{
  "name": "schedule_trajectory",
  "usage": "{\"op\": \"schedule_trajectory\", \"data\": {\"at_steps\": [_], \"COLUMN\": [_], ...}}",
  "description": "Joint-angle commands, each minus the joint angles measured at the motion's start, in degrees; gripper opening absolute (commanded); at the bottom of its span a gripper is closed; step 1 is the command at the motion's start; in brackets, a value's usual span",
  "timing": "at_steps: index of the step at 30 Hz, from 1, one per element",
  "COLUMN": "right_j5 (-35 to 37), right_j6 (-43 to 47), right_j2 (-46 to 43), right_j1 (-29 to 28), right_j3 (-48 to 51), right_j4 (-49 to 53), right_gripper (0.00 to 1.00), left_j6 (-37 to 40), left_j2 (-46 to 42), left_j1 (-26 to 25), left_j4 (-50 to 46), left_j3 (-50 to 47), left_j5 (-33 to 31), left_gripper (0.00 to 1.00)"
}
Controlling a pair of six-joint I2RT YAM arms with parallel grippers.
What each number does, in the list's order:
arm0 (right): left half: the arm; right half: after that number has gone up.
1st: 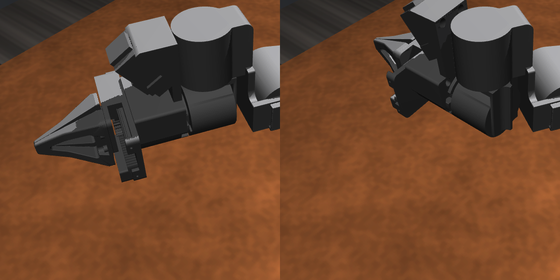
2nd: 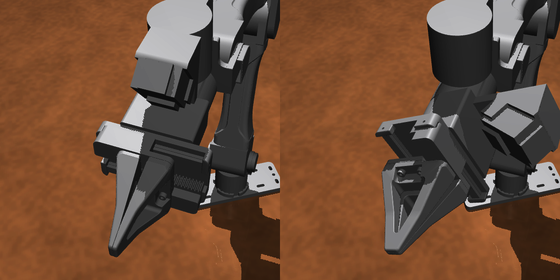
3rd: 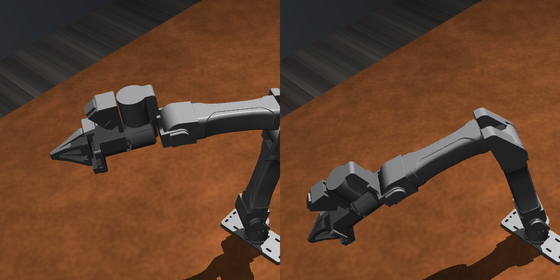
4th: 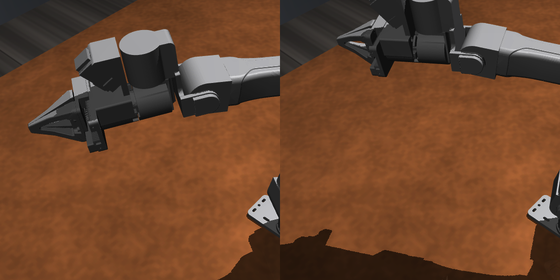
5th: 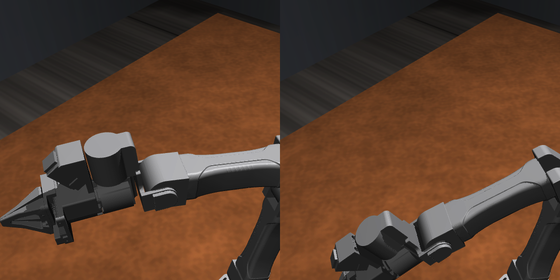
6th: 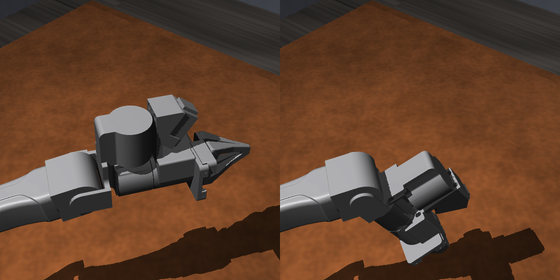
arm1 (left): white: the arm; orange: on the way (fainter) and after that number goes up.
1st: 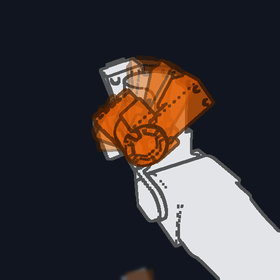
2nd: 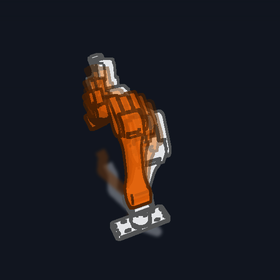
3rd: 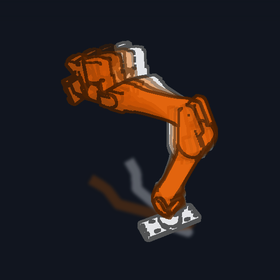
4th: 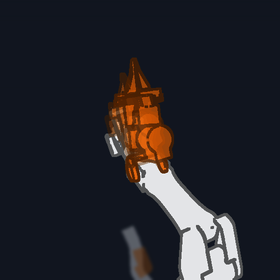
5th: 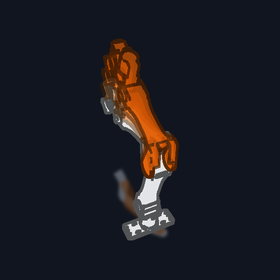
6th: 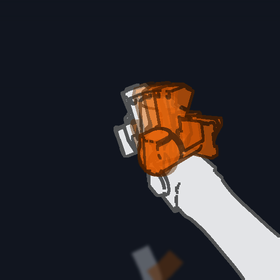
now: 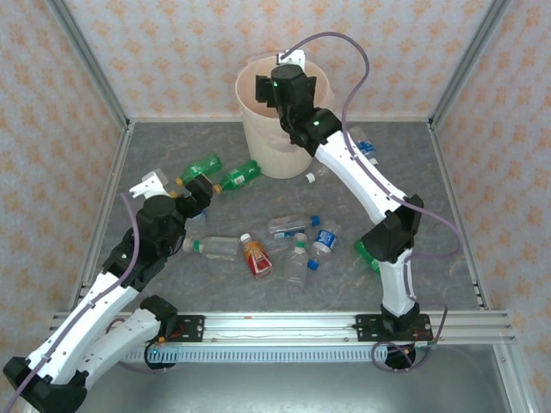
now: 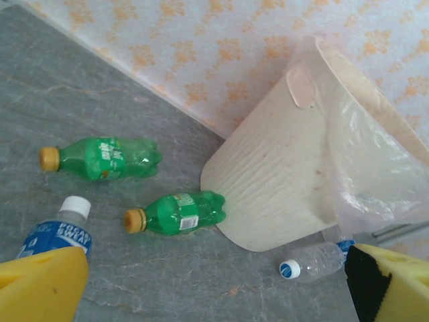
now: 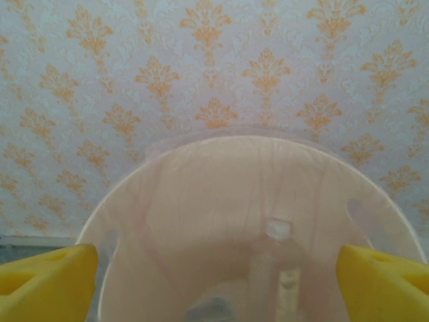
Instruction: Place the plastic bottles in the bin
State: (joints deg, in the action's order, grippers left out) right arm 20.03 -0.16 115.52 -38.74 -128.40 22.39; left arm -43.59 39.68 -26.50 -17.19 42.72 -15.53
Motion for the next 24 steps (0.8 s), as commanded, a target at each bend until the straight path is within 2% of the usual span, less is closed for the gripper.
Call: {"op": "schedule_trajectory", "data": {"at_steps": [1,6,14,18,24], "right_j5": [1.58,0.16,0.82,2.42,4.13], "right_j6": [-1.19,-2.23,-2.43,-1.29,0.16], "right_j2": [-6.61,-14.81,-26.44,-31.33,-36.7], "right_j1": [-0.63,-0.72,-0.74,-0.72,-0.72], "right_j3": [4.47,16.86,33.65,39.07,44.57], "right_j4": [-1.1,-7.01,-14.27,-15.69,-16.8], "right_gripper": [0.92,1.0,1.0,1.0,1.0], "left_j6": [-7.94,-17.08,-30.05,-34.34,-40.34], "left_j2": [-2.04,-4.03,-1.2,0.5,4.53], "left_j1": [0.38,0.44,0.5,0.92,3.53], "left_j4": [-4.94,-11.36,-21.06,-19.63,-10.78], "left_j3": [-1.23,-2.44,-4.39,-7.56,-15.42], "left_j5": [-4.62,-5.54,-0.55,4.27,14.78], "left_gripper": [0.99,0.99,0.95,0.92,0.87]}}
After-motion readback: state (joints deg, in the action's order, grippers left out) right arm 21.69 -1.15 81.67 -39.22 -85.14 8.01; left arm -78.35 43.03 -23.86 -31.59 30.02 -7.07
